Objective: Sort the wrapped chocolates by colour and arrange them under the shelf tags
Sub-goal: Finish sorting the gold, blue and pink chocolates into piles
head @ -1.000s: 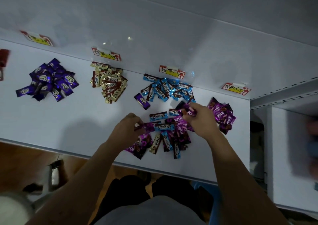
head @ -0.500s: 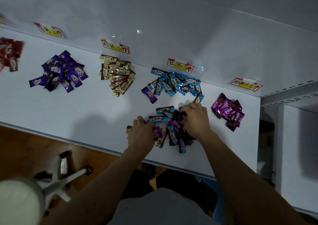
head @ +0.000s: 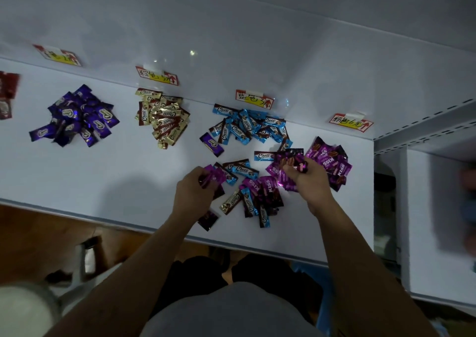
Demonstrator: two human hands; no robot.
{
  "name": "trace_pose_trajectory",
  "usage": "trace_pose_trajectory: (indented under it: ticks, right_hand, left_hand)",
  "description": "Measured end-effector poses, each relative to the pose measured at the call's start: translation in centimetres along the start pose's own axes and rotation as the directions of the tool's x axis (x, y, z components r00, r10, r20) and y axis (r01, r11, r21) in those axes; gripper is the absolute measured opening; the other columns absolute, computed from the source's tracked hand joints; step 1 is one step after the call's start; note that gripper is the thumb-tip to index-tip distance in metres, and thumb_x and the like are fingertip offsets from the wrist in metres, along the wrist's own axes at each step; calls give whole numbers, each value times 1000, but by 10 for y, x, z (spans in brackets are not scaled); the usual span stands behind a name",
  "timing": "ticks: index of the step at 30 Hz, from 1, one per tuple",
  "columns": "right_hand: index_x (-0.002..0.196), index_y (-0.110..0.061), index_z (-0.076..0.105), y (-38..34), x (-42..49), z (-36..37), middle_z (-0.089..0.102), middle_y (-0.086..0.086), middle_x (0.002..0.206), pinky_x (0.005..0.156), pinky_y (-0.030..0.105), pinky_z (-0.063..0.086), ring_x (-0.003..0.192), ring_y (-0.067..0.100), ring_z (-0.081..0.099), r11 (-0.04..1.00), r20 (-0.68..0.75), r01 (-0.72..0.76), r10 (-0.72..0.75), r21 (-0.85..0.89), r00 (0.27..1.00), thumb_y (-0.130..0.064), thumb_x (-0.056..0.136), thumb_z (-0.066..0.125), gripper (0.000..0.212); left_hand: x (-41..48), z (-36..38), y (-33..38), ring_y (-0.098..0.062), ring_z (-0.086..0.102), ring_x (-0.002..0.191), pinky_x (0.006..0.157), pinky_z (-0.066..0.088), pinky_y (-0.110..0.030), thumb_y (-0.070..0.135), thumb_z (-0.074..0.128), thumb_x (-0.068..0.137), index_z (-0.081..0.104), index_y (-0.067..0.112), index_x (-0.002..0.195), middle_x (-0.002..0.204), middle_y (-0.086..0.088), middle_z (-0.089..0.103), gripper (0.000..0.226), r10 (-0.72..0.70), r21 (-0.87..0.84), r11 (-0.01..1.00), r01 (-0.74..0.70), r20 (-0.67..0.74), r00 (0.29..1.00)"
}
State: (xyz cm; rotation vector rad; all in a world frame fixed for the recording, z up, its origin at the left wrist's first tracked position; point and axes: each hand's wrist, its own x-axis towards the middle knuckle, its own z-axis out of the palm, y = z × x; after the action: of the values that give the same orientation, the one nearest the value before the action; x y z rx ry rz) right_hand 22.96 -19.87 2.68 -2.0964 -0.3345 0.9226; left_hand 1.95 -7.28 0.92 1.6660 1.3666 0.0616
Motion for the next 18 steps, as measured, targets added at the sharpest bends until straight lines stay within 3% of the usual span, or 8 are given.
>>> trace_pose_trajectory:
  ticks: [3,6,10,12,15,18]
  right_hand:
    - [99,-16,69,9,-1,-2,70,4,94,79,34,52,89,21,65,999,-3,-46,46,-27,999,-15,90,66,10]
    - [101,-10,71,16,-6,6,70,5,89,72,28,46,85,19,63,993,24,-44,48,-112,999,-16,89,65,14]
    - [94,-11,67,17,-11,20,64,5,81,63,28,38,79,21,58,947,47,19,-4,-319,999,-19,90,62,10]
    - [93,-11,67,19,-12,31,63,5,85,62,26,39,80,21,59,896,93,35,7,-442,996,-24,89,64,14]
    - [99,-9,68,28,-11,48,61,13,110,79,33,50,101,28,59,801,52,34,-3,-598,999,-32,87,65,25]
    - [120,-12,62,29,-17,56,40,12,137,100,41,44,121,29,45,718,24,18,-2,-696,1000,-30,90,62,35]
  left_hand:
    - [-4,-12,-4,-18,61,80,63,48,-28,22,62,92,58,20,97,92,-2,64,6,12,-12,1000,-12,13,1000]
    - [-11,-23,-17,-22,62,87,72,51,-35,27,58,94,59,21,105,97,-3,66,12,-44,-61,997,44,-2,999]
    - [-29,-23,-38,-21,63,97,78,57,-35,24,63,93,43,30,136,114,-1,60,48,-144,-182,973,145,17,989]
    - [-37,-17,-46,-21,63,94,78,57,-36,24,71,86,40,23,135,111,-6,61,58,-257,-262,934,241,-28,966]
    - [-42,-4,-47,-16,59,85,62,48,-23,25,74,83,49,13,112,108,-9,62,40,-357,-270,909,318,-110,928]
    - [-43,8,-48,-14,55,88,75,50,-24,23,74,83,54,11,114,121,-9,50,39,-256,-139,962,237,-145,956]
